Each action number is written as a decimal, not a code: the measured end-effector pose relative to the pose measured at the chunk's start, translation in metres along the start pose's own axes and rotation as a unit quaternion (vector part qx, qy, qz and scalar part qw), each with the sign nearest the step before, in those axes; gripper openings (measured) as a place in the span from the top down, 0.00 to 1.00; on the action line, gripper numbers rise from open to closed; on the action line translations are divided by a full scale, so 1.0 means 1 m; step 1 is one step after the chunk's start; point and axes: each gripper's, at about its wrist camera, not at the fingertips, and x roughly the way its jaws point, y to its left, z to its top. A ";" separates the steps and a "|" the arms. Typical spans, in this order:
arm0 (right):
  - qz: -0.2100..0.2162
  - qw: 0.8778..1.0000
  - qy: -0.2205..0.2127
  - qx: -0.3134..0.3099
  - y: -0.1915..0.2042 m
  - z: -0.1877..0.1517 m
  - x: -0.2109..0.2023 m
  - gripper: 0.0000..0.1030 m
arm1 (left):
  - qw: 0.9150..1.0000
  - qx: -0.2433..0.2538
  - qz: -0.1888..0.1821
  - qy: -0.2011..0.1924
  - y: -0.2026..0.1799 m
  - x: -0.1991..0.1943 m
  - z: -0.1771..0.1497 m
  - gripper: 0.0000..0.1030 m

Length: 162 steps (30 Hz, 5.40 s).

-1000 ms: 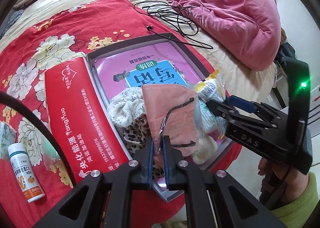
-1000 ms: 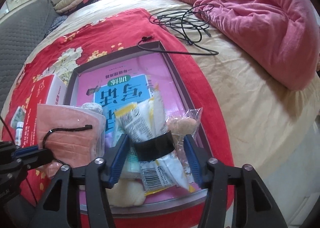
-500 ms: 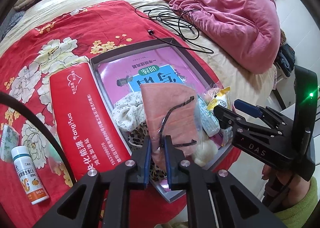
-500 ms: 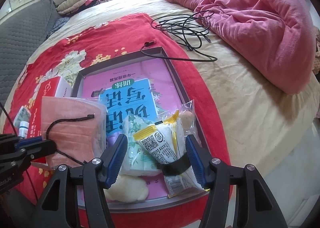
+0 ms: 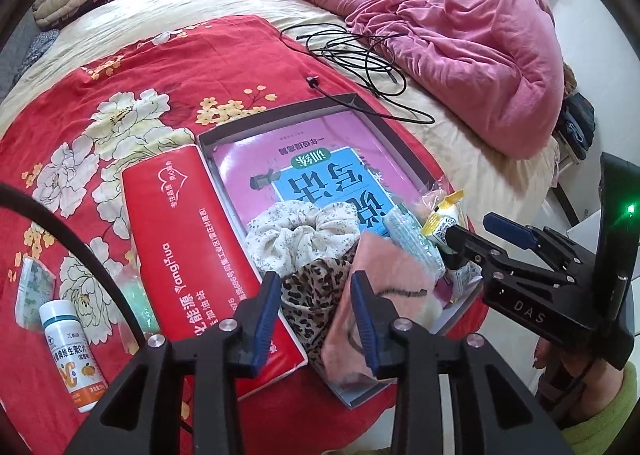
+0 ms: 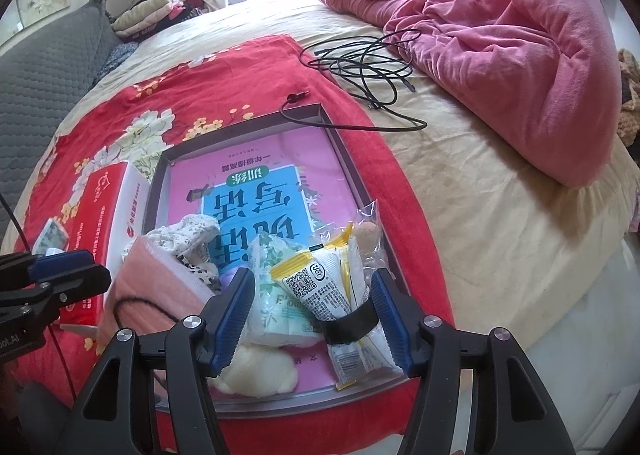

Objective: Organize soft objects
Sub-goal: 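Lower and release the pink bag with left tool while right tool releases the snack packet onto the tray, then lift both open tools away from the tray, then move both tools over the white pad and the bagged green ball, then grasp the white-green wrapped pad with left tool while right tool grasps the bagged green ball, then carry the wrapped pad with left tool while right tool carries the green ball toward the tray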

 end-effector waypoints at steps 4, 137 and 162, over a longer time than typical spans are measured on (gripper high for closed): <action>-0.001 1.000 -0.001 0.003 -0.002 0.000 -0.001 0.39 | 1.000 0.010 0.000 -0.002 -0.004 -0.002 -0.003 0.65; 0.121 0.928 0.090 -0.341 0.318 -0.002 0.068 0.57 | 0.980 -0.186 0.056 -0.032 0.289 -0.067 -0.052 0.78; 0.138 0.984 -0.040 -0.103 0.151 0.028 -0.074 0.57 | 0.994 -0.060 0.023 -0.089 0.119 -0.133 -0.043 0.78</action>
